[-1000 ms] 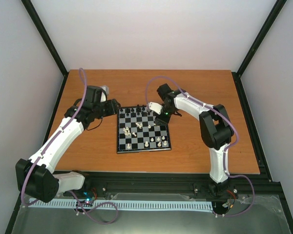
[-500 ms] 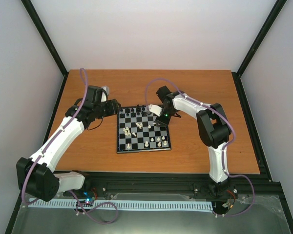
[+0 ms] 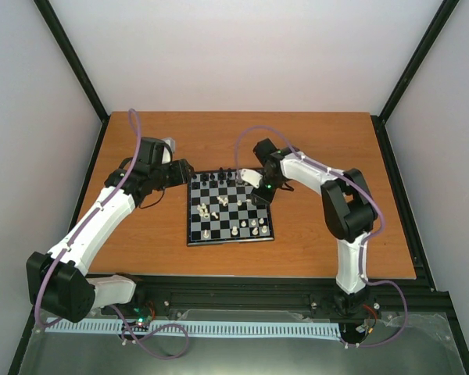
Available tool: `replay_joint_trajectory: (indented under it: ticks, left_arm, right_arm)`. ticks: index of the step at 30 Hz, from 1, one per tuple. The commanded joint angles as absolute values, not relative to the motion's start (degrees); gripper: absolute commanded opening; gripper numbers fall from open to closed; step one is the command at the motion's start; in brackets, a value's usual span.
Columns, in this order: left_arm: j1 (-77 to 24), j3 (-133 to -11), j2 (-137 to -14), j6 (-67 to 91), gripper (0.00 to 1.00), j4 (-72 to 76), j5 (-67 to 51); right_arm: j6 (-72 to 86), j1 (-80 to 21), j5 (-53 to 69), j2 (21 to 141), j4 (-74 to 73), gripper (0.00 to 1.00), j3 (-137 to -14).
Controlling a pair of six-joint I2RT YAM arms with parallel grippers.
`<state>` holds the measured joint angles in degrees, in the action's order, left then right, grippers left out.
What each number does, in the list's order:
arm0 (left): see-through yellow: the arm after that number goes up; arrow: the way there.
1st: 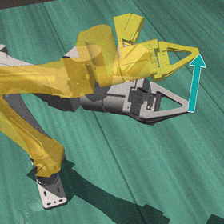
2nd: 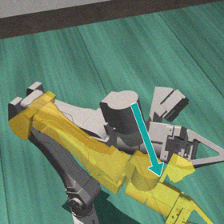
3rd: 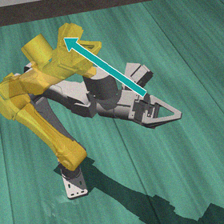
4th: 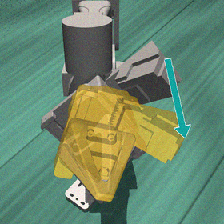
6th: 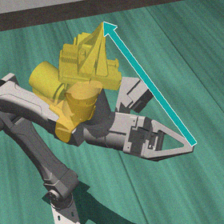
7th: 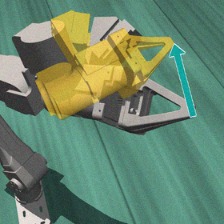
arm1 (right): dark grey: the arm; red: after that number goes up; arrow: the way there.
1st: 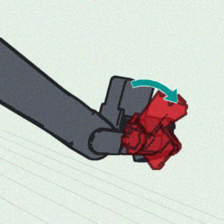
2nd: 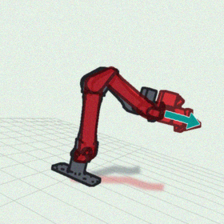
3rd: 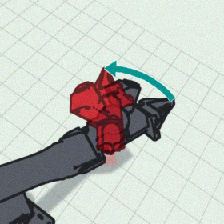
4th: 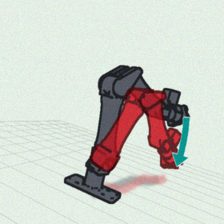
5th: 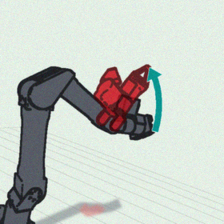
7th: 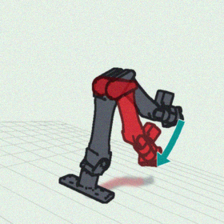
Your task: Set up the chess pieces on the board
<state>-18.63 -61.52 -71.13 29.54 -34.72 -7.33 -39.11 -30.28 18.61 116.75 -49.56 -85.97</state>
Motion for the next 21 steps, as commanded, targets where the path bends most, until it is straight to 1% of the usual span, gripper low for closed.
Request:
replay_joint_trajectory:
  ticks: [1,3,6,10,12,14,18,21]
  left_arm:
    - [-18.2,-62.1,-71.3,28.3,0.61,-34.2,-7.7]
    - [-18.2,-62.2,-71.5,28.3,0.61,-34.0,-8.3]
    - [-18.2,-62.0,-71.0,27.6,0.61,-32.7,-11.8]
    - [-18.2,-60.3,-70.1,28.6,0.61,-27.2,-22.3]
    - [-18.2,-58.9,-70.1,32.3,0.60,-22.4,-29.9]
    - [-18.4,-57.5,-70.1,37.6,0.58,-17.4,-34.6]
    - [-21.2,-56.6,-68.4,40.7,0.51,-12.8,-36.3]
    - [-24.8,-55.4,-68.0,43.4,0.46,-11.6,-34.5]
  right_arm:
    - [-36.0,-30.3,22.1,107.4,-50.2,0.12,-84.7]
    - [-33.2,-30.4,24.1,103.7,-49.7,0.12,-83.7]
    - [-28.1,-30.4,30.9,98.4,-47.2,0.11,-80.3]
    - [-23.9,-30.3,40.2,93.2,-43.1,0.11,-74.1]
    - [-24.1,-30.3,42.4,91.0,-40.5,0.11,-71.0]
    - [-24.1,-30.3,43.0,90.0,-38.8,0.11,-69.4]
    - [-24.1,-30.2,43.4,89.8,-38.4,0.11,-69.3]
    - [-24.3,-30.1,44.4,89.2,-37.8,0.12,-68.8]
